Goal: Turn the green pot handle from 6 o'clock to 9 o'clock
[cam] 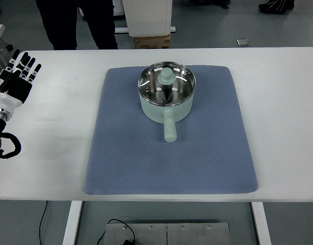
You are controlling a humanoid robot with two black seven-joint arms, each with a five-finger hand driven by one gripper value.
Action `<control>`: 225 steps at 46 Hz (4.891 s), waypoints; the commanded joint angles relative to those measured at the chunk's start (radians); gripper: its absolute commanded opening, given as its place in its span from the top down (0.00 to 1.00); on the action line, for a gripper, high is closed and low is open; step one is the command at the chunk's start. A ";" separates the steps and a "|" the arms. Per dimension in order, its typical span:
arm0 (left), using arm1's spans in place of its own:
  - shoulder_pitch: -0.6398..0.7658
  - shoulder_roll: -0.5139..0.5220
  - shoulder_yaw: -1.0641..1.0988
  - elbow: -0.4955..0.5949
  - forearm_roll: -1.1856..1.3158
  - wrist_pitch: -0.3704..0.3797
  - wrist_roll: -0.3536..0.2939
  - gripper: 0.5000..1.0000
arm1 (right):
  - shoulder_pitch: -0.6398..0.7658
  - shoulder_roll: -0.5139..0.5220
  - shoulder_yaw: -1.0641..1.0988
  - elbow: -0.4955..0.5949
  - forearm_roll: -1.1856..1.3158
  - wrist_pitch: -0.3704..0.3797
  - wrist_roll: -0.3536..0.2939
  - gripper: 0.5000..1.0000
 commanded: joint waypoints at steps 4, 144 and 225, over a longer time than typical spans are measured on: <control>0.000 0.000 0.000 0.001 0.002 0.058 -0.003 0.00 | 0.000 0.000 0.000 0.000 0.000 0.001 0.000 0.00; -0.735 -0.206 0.853 -0.521 0.576 -0.140 0.465 0.00 | 0.000 0.000 0.000 0.000 0.000 0.001 0.000 0.00; -0.867 0.029 1.062 -0.579 0.611 -0.140 0.466 0.00 | 0.000 0.000 0.000 0.000 0.000 0.001 0.000 0.00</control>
